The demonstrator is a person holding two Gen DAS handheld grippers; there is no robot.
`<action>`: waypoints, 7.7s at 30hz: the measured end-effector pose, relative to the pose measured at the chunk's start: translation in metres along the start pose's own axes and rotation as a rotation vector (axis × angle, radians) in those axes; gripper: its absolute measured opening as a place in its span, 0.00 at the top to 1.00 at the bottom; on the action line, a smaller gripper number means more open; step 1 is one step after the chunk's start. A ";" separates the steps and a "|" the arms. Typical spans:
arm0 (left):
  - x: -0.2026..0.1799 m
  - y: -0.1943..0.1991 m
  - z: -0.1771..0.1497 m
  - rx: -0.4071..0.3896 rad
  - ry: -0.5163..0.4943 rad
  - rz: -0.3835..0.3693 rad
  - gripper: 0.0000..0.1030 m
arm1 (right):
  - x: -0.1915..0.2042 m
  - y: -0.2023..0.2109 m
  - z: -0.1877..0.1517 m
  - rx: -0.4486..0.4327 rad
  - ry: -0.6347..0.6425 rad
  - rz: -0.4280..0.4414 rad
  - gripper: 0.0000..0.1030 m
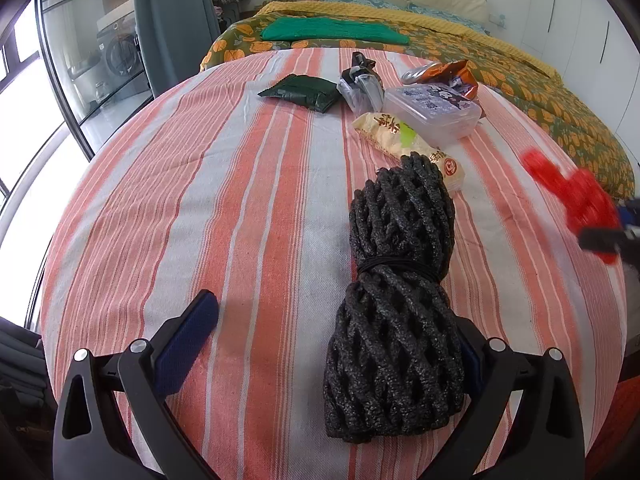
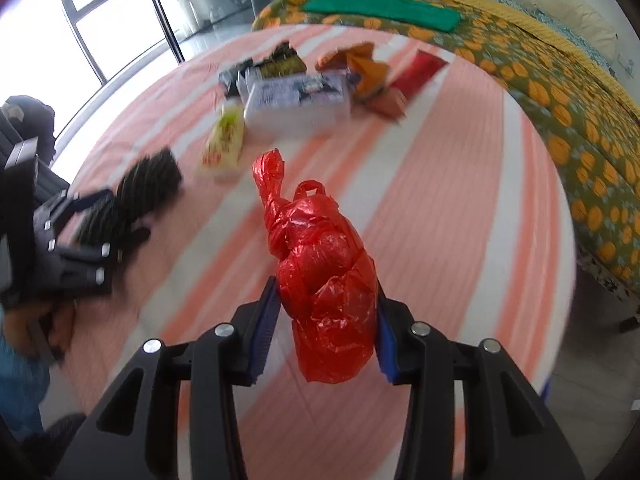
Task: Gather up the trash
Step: 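Carry the scrubber and red bag over the blue wastebasket with both tools, then open both tools to drop the scrubber and red bag into the wastebasket, then swing both tools back over the table toward the remaining trash, then grasp the clear cartoon-print plastic box with the right tool while the left tool grasps the snack bar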
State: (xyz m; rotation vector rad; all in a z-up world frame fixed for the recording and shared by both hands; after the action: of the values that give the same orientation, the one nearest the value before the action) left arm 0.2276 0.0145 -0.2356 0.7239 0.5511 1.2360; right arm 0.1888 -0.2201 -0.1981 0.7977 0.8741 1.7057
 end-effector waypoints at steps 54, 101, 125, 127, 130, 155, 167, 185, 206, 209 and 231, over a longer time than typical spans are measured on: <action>-0.389 0.056 -0.002 0.056 -0.270 -0.547 0.66 | -0.288 0.081 -0.179 -0.201 -0.602 -0.194 0.58; -0.360 0.059 -0.011 -0.043 -0.180 -0.476 0.08 | -0.308 0.105 -0.154 -0.376 -0.542 -0.358 0.23; -0.072 0.019 -0.013 -0.028 0.016 0.060 0.08 | -0.048 -0.004 0.009 -0.263 -0.097 -0.195 0.23; -0.073 0.018 -0.012 -0.031 0.007 0.069 0.08 | -0.053 -0.023 0.016 -0.231 -0.103 -0.222 0.23; -0.073 0.018 -0.014 -0.025 0.022 0.055 0.08 | -0.061 -0.030 0.019 -0.216 -0.138 -0.217 0.20; -0.056 -0.062 0.087 0.006 0.084 0.028 0.72 | -0.069 -0.032 0.010 -0.200 -0.155 -0.213 0.11; 0.000 0.008 0.030 -0.013 0.076 0.004 0.80 | -0.069 -0.032 0.011 -0.199 -0.154 -0.213 0.11; 0.026 -0.014 0.017 -0.004 0.054 0.060 0.07 | -0.074 -0.032 0.009 -0.177 -0.196 -0.244 0.04; 0.026 -0.015 0.018 -0.003 0.065 0.045 0.06 | -0.012 -0.105 0.139 -0.120 -0.728 -0.271 0.04; 0.026 -0.015 0.018 -0.003 0.065 0.045 0.06 | -0.009 -0.104 0.137 -0.125 -0.673 -0.251 0.05; 0.026 -0.015 0.018 -0.003 0.065 0.045 0.06 | 0.022 -0.060 0.066 -0.118 -0.240 -0.156 0.33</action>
State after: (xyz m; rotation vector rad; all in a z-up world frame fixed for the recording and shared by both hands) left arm 0.2568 0.0336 -0.2348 0.6991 0.5891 1.3053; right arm 0.2675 -0.1742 -0.2128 0.8130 0.6486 1.4754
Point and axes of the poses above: each gripper's, at about its wrist camera, not at the fingertips, and y roughly against the way its jaws point, x to its left, z to its top, the point moved 8 cm from there along -y, roughly the way its jaws point, and after that the axes turned 6 degrees about -x, right-handed, at the moved point
